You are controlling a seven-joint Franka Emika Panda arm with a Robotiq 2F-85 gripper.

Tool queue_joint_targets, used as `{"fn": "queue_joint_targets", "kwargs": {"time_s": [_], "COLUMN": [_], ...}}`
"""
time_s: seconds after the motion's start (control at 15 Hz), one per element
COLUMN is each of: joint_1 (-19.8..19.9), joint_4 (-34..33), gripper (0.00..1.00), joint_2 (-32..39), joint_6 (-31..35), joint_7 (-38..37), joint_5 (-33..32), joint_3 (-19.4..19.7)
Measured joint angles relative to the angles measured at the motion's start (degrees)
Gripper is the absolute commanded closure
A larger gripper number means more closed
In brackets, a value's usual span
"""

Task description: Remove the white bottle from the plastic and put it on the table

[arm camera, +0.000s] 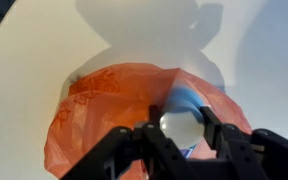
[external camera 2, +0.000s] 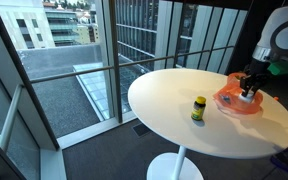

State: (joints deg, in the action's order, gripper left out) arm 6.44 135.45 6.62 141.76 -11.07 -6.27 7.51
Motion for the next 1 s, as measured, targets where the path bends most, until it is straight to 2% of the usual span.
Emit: {"fn": "queue_joint_targets", "kwargs": {"time_s": [0.53, 0.6, 0.73, 0.93, 1.0], "joint_1": [0.0, 0.0, 0.0, 0.0, 0.0], "joint_4": [0.0, 0.0, 0.0, 0.0, 0.0], "gripper": [0.81, 0.31, 0.23, 0.01, 0.00], "joint_2": [3.2, 3.2, 3.2, 3.2, 3.1], "joint_6": [1.0, 1.1, 1.1, 1.1, 1.1], "joint_7": [0.0, 0.0, 0.0, 0.1, 0.2], "joint_5": [0.0, 0.0, 0.0, 0.0, 0.0], "joint_3": [0.3, 0.3, 0.3, 0.3, 0.3]}}
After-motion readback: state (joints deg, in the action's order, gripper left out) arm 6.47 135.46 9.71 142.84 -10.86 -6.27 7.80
